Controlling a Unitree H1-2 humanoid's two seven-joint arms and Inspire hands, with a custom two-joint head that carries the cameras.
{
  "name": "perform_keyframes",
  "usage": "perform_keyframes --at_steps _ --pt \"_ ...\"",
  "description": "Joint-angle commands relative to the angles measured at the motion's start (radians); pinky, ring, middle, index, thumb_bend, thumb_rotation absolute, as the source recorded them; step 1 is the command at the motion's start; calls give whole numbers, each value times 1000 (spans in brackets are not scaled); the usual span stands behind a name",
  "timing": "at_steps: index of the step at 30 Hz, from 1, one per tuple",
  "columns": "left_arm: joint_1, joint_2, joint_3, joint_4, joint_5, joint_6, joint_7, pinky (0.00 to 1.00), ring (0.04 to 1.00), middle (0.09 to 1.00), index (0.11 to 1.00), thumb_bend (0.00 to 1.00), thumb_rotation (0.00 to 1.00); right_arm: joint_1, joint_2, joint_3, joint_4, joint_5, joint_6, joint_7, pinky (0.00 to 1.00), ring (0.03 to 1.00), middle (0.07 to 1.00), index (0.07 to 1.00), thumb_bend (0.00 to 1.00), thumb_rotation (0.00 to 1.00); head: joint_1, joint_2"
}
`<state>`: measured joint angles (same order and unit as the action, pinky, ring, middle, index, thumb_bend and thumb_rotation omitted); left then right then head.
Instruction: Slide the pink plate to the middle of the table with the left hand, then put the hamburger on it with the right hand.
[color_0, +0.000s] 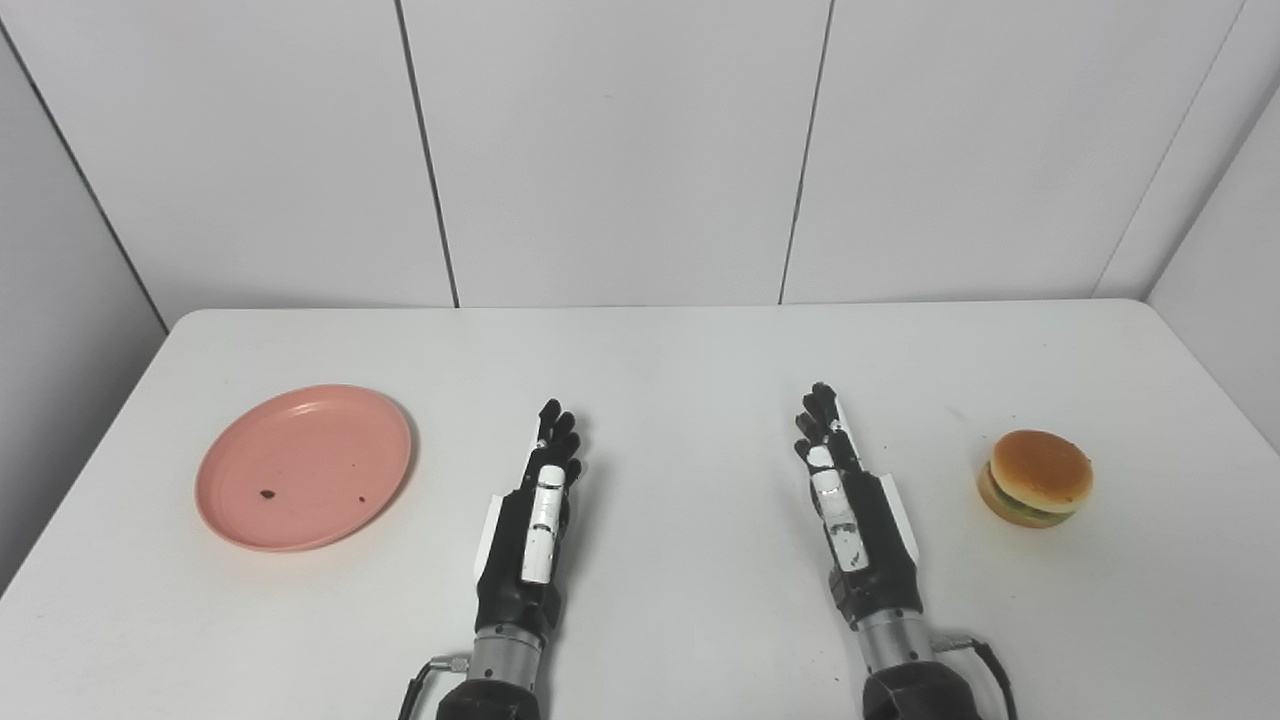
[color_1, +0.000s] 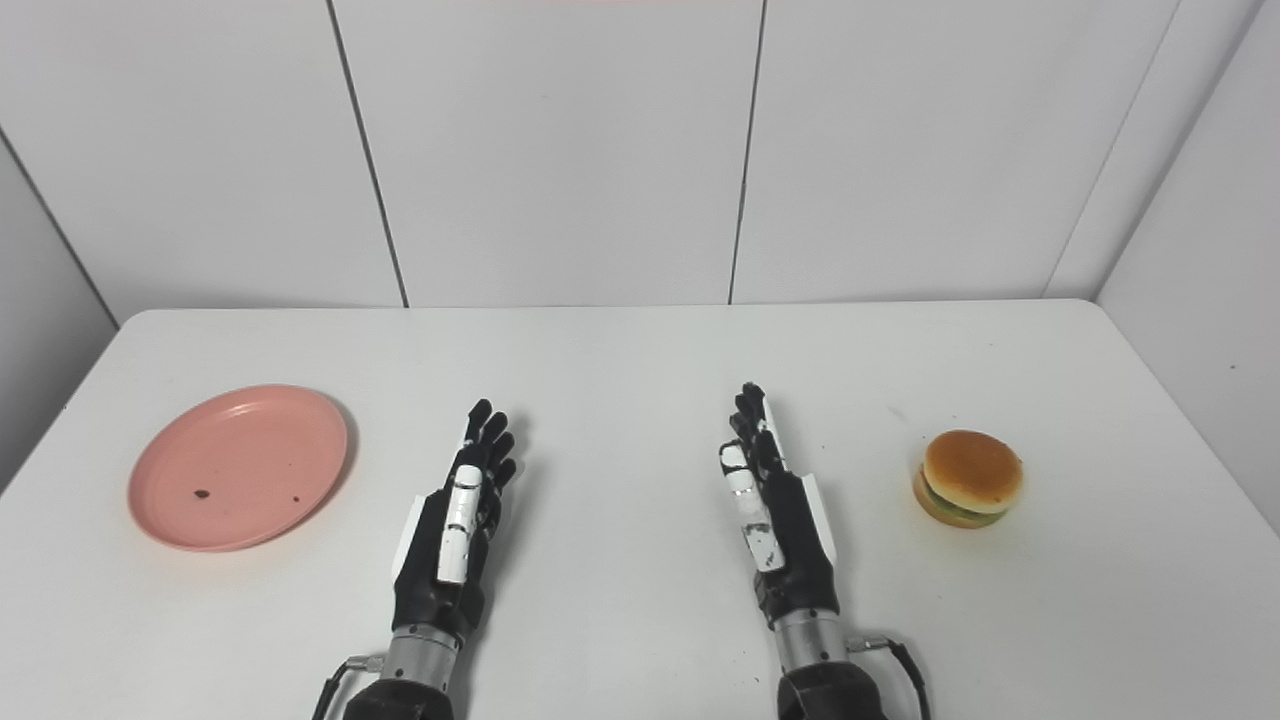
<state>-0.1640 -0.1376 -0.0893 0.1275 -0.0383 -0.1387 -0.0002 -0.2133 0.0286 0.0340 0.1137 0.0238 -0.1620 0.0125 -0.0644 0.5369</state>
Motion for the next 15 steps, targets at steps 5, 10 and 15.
perform_keyframes --at_steps 5,10,15 --pt "65 44 15 64 2 0 -17 1000 1000 1000 1000 525 1000 17 -5 -1 26 -4 -26 5 972 981 997 999 539 924 -1 2" --pt "65 44 15 63 4 4 -14 1000 1000 1000 996 532 1000 19 -3 -2 22 1 -26 7 959 975 994 1000 524 921 1 3" --pt "65 44 13 64 5 -3 -16 1000 1000 1000 998 523 1000 18 -4 -3 22 6 -22 9 973 981 997 1000 533 920 0 1"
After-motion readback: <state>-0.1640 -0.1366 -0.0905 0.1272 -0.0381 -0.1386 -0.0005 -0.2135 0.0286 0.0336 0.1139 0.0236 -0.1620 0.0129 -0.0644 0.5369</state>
